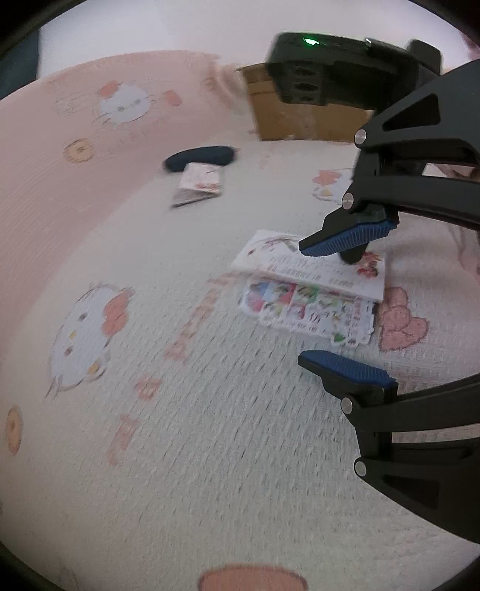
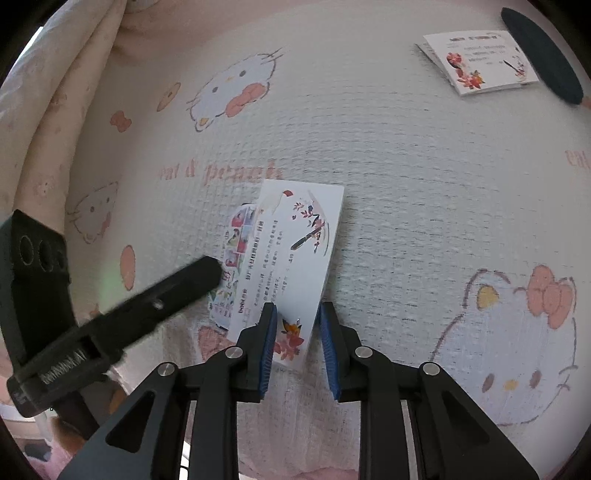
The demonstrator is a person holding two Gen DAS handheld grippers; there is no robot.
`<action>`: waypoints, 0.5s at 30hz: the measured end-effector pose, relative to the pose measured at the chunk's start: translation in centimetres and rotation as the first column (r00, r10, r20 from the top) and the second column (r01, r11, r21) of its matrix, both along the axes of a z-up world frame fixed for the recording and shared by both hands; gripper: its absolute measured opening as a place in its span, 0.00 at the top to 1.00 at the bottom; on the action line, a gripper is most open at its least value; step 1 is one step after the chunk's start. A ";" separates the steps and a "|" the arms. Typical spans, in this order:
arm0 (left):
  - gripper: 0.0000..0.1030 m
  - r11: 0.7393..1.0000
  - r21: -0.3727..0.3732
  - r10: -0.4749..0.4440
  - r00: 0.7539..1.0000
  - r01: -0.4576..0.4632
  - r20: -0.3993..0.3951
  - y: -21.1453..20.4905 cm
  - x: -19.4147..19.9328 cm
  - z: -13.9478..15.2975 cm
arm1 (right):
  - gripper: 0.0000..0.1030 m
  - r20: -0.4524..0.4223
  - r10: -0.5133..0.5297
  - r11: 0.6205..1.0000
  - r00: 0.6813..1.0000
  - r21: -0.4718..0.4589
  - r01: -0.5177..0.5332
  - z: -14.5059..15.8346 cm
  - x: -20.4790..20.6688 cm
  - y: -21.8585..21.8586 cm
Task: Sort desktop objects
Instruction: 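Close both tools on the stacked sticker sheet and business card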
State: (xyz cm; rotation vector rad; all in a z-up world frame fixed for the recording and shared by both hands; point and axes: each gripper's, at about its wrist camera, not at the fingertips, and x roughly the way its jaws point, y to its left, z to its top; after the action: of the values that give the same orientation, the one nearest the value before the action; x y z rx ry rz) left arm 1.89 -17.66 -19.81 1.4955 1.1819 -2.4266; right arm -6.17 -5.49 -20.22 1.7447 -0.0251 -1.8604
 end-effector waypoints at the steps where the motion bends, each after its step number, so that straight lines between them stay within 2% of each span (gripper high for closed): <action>1: 0.44 1.000 -0.002 0.009 1.000 -0.009 -0.006 -0.3 0.1 0.2 | 0.77 -0.007 -0.003 1.000 1.000 0.002 0.003 0.1 -0.1 -0.1; 5: 0.44 1.000 -0.009 0.008 1.000 -0.008 0.008 -1.3 0.4 -0.2 | 0.60 -0.028 -0.026 0.999 0.999 -0.021 0.026 0.5 -0.3 -0.2; 10: 0.44 1.000 0.018 -0.004 1.000 0.004 -0.004 -1.5 0.8 -0.9 | 0.59 0.003 -0.059 0.996 0.998 -0.070 0.059 0.7 -0.7 1.0; 15: 0.43 0.985 0.175 0.016 0.999 -0.010 -0.031 -1.4 0.7 -2.1 | 0.59 0.022 -0.099 0.987 0.995 -0.127 0.101 0.5 -1.2 1.2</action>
State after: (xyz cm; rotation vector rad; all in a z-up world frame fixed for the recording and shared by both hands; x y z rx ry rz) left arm 2.56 -19.05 -21.91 1.4903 1.4401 -2.4024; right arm -7.37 -4.27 -19.75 1.6976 -0.2372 -1.8718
